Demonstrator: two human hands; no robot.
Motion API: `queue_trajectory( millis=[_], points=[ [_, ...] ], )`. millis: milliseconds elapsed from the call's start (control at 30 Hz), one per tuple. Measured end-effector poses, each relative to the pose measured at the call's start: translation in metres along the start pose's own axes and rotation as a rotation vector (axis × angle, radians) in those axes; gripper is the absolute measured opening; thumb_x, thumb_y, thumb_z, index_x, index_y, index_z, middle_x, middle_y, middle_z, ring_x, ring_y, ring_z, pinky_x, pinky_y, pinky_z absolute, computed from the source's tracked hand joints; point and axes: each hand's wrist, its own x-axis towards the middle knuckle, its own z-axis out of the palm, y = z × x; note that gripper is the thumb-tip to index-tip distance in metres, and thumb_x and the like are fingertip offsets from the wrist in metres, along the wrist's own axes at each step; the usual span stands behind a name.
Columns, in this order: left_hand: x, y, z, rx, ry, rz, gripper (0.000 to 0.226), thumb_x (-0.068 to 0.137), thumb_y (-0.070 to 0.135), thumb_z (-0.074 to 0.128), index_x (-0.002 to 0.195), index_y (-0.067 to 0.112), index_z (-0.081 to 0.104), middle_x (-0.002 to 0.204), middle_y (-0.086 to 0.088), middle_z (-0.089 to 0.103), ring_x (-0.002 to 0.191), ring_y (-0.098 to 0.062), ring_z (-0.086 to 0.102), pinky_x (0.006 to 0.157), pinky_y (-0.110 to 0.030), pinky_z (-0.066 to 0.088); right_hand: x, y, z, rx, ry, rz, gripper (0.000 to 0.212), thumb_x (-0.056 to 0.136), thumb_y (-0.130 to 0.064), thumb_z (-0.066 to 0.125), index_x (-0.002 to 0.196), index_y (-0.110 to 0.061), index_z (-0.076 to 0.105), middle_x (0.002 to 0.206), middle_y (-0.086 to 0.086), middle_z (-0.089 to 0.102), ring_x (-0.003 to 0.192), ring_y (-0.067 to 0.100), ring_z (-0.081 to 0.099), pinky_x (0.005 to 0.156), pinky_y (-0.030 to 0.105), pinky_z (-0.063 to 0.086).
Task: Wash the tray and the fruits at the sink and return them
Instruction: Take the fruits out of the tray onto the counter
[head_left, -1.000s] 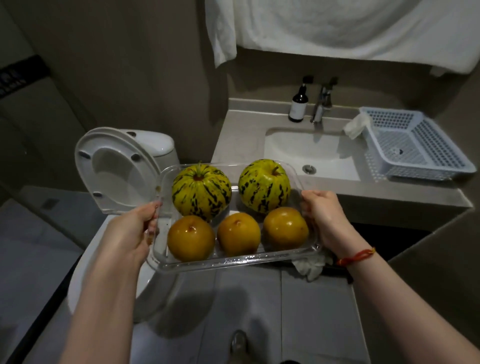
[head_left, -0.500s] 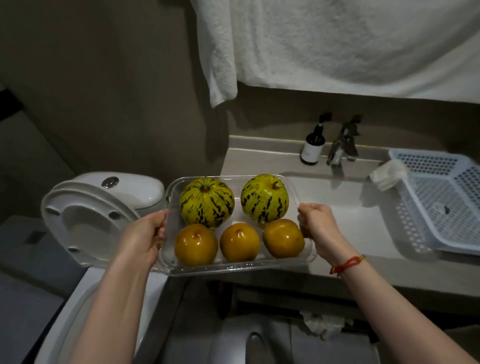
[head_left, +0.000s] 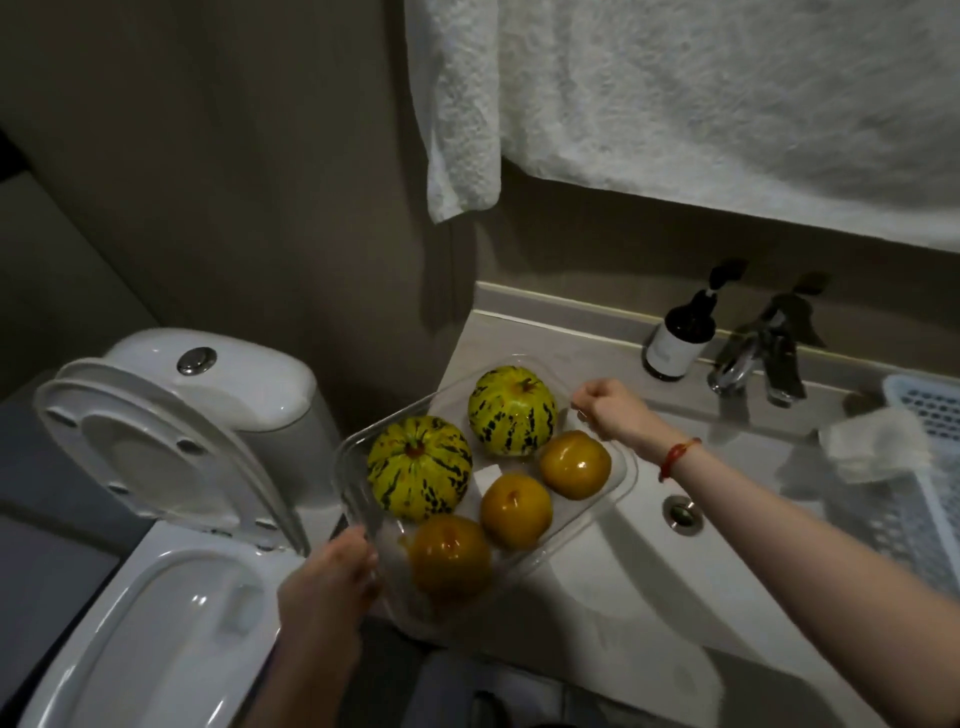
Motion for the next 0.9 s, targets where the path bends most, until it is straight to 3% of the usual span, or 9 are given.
queue_trajectory(
  millis=[33,67,167,267,467,567,800,900],
  points=[
    [-0.002,-0.006,-0.002,-0.002,0.044,-0.015,0.018,0.093,0.001,0.047,0.093,-0.007,0.062,0.072,-0.017,0.066,0.063,-0.022,0.062,0.062,-0.025,0.053,0.009,-0.002,0.002,-0.053,-0.035,-0.015,0.029,0.098,-0.013,0.043,0.069,-0.012,0.048,0.061,0.003,0.044,0.054,0.013,0.037,0.05,0.023,0.03],
    [-0.004,-0.013,-0.005,-0.001,0.08,-0.016,0.018,0.093,0.002,0.049,0.103,-0.006,0.062,0.08,-0.018,0.068,0.07,-0.025,0.063,0.064,-0.028,0.054,0.016,-0.006,0.005,-0.098,-0.058,-0.033,0.03,0.097,-0.012,0.044,0.067,-0.013,0.048,0.062,0.004,0.045,0.056,0.014,0.039,0.052,0.023,0.031],
    [-0.015,-0.027,-0.007,0.013,0.084,-0.003,0.02,0.095,0.001,0.046,0.111,0.004,0.058,0.053,0.005,0.067,0.048,-0.005,0.064,0.045,-0.014,0.05,0.038,-0.016,0.018,-0.183,-0.107,-0.067,0.019,0.094,-0.004,0.045,0.08,-0.008,0.058,0.081,0.009,0.057,0.077,0.02,0.05,0.066,0.025,0.038],
    [-0.027,-0.034,-0.003,-0.06,0.153,-0.014,0.034,0.091,-0.012,0.042,0.124,-0.005,0.05,0.041,-0.001,0.061,0.034,-0.007,0.058,0.035,-0.017,0.047,0.052,-0.027,0.03,-0.243,-0.148,-0.089,0.017,0.091,-0.001,0.046,0.089,-0.004,0.063,0.09,0.011,0.059,0.087,0.022,0.052,0.069,0.024,0.039],
    [-0.03,-0.049,-0.003,-0.058,0.214,-0.042,0.029,0.086,-0.016,0.05,0.115,-0.014,0.054,0.042,-0.004,0.062,0.037,-0.009,0.06,0.039,-0.019,0.051,0.063,-0.039,0.047,-0.32,-0.163,-0.134,0.021,0.088,0.001,0.047,0.096,0.005,0.066,0.102,0.021,0.065,0.091,0.024,0.052,0.084,0.029,0.041],
    [-0.029,-0.057,-0.001,-0.058,0.227,-0.063,0.026,0.085,-0.016,0.052,0.111,-0.013,0.057,0.044,-0.004,0.063,0.039,-0.009,0.061,0.042,-0.02,0.053,0.065,-0.043,0.052,-0.337,-0.164,-0.147,0.018,0.087,0.002,0.048,0.091,-0.001,0.065,0.091,0.013,0.06,0.089,0.02,0.05,0.079,0.026,0.038],
    [-0.026,-0.069,0.005,-0.101,0.256,-0.126,0.024,0.085,-0.014,0.055,0.109,-0.013,0.059,0.05,-0.007,0.065,0.042,-0.009,0.063,0.043,-0.019,0.052,0.073,-0.043,0.063,-0.418,-0.181,-0.158,0.02,0.091,-0.003,0.05,0.102,0.005,0.064,0.091,0.009,0.056,0.089,0.02,0.049,0.076,0.023,0.035],
    [-0.024,-0.068,0.003,-0.084,0.245,-0.131,0.02,0.085,-0.012,0.055,0.104,-0.008,0.061,0.057,-0.012,0.066,0.051,-0.021,0.065,0.044,-0.022,0.052,0.076,-0.038,0.066,-0.419,-0.164,-0.154,0.019,0.092,-0.005,0.049,0.101,0.003,0.064,0.094,0.013,0.06,0.09,0.02,0.049,0.077,0.024,0.036]
  ],
)
